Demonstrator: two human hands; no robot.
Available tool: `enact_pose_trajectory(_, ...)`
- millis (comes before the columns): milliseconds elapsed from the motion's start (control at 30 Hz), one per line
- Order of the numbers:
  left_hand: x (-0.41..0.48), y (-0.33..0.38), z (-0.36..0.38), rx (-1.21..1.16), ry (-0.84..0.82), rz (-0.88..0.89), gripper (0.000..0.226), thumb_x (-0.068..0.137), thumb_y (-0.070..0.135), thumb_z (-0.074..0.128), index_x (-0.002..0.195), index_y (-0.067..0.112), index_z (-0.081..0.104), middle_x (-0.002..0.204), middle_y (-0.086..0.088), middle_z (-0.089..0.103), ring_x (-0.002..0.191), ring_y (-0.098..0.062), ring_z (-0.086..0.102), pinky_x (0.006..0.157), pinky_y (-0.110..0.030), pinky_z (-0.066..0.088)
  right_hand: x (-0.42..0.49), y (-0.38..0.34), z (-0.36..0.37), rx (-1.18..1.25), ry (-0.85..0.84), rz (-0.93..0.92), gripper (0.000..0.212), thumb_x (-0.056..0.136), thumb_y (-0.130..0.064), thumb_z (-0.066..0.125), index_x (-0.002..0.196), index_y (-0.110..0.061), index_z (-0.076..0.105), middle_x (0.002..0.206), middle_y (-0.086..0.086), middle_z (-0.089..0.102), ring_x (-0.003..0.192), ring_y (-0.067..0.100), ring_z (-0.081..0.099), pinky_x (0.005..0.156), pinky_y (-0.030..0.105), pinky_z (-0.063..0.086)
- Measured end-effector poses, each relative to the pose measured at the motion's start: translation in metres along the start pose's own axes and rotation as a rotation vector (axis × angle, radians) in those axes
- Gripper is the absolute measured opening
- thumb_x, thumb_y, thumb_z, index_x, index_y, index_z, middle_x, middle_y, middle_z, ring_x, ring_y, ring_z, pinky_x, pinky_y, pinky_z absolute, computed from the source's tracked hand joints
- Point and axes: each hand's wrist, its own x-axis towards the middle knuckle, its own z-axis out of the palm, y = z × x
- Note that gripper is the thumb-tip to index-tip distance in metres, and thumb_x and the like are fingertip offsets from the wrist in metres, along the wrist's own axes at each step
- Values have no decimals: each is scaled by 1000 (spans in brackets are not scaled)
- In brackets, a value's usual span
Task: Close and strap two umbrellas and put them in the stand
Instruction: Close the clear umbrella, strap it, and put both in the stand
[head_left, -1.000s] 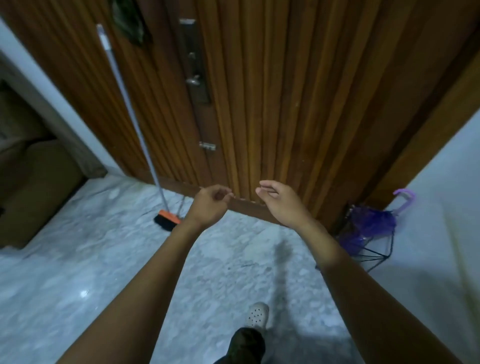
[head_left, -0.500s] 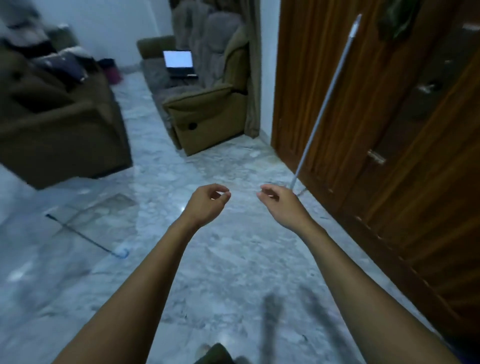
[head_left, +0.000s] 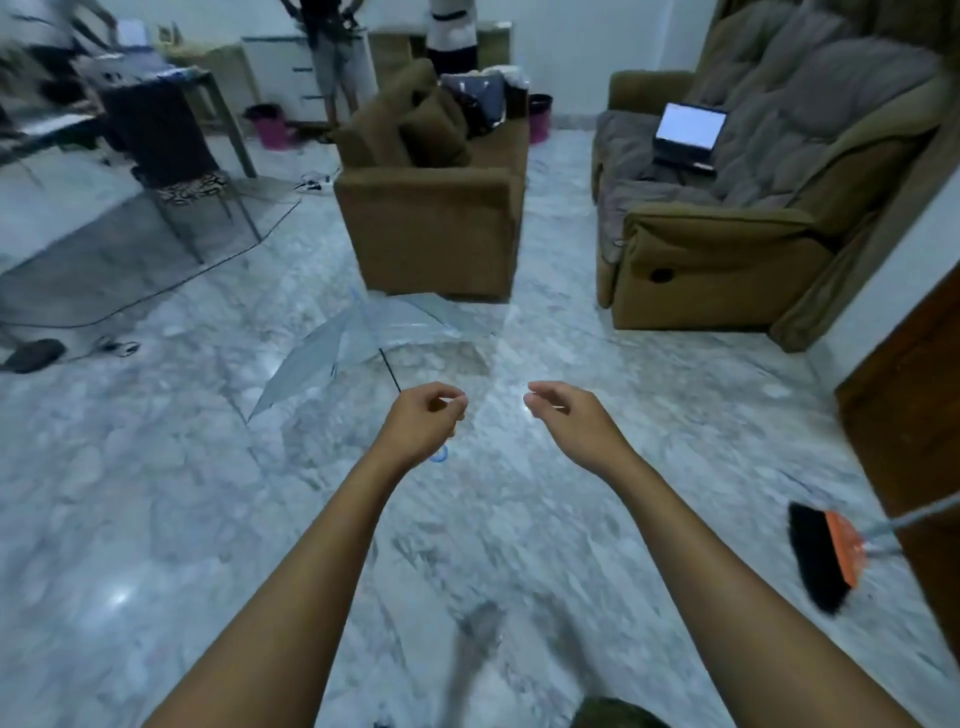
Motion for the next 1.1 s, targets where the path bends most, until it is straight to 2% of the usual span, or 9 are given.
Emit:
enact_pose_trajectory(133, 35, -32, -37, -55, 80, -73, 17, 96, 20, 57, 104, 10, 68, 94, -10, 72, 69, -14, 63, 51, -9, 43, 61, -6, 41, -7, -104, -1, 38, 97, -40, 58, 130, -21, 61, 127, -2, 65, 116, 14, 62, 98, 30, 47)
enact_pose_trajectory(333, 115, -74, -51, -132, 131, -206, 14, 96, 18, 57, 102, 11, 68, 93, -10, 71, 72, -17, 64, 48, -7, 43, 161, 14, 82, -5, -198, 61, 39, 97, -42, 56, 132, -22, 60, 126, -5, 64, 117, 12, 61, 98, 29, 45)
enact_pose_trajectory(567, 258, -138, -39, -137, 106, -380, 15, 97, 23, 56, 105, 16, 65, 101, -11, 72, 76, -20, 67, 68, -30, 51, 313, 67, 129, 24, -261, 157, 35, 98, -37, 56, 129, -21, 61, 120, 0, 66, 114, 14, 63, 89, 24, 43)
enact_pose_trajectory(733, 343, -222, -20, -119, 72, -519, 20, 97, 25, 55, 109, 12, 66, 101, -11, 71, 78, -22, 66, 73, -33, 51, 397, 137, 176, 2, -316, 238, 36, 96, -37, 57, 127, -19, 62, 119, 0, 66, 113, 16, 64, 90, 25, 44)
enact_pose_trajectory(833, 394, -291, -5, -108, 47, -536, 20, 97, 25, 55, 107, 12, 66, 101, -11, 71, 79, -23, 66, 74, -34, 52, 448, 196, 216, -44, -355, 261, 37, 97, -36, 57, 128, -17, 62, 122, 0, 66, 112, 17, 64, 91, 26, 44)
enact_pose_trajectory(900, 431, -348, 10, -111, 40, -539, 16, 97, 26, 56, 103, 14, 65, 102, -11, 71, 79, -22, 66, 72, -32, 51, 484, 242, 248, -92, -387, 254, 35, 97, -34, 57, 124, -13, 64, 119, 4, 67, 110, 21, 65, 94, 32, 48)
enact_pose_trajectory(1000, 496, -433, 30, -150, 90, -545, 11, 96, 26, 57, 96, 18, 64, 105, -12, 69, 79, -23, 65, 71, -31, 52, 539, 313, 297, -121, -353, 223, 39, 96, -30, 56, 114, 4, 64, 113, 24, 66, 103, 40, 64, 96, 49, 49)
enact_pose_trajectory(1033, 519, -459, 35, -207, 131, -554, 11, 96, 26, 57, 98, 18, 63, 106, -12, 68, 80, -23, 65, 73, -33, 53, 557, 336, 313, -122, -341, 211, 40, 96, -29, 56, 116, 4, 63, 116, 23, 66, 104, 40, 64, 98, 51, 48)
enact_pose_trajectory(1100, 565, -504, 40, -417, 241, -563, 15, 96, 24, 55, 106, 14, 61, 108, -11, 67, 85, -26, 66, 78, -37, 54, 590, 376, 343, -105, -336, 188, 36, 96, -31, 57, 121, -7, 65, 121, 9, 68, 109, 28, 65, 100, 41, 50)
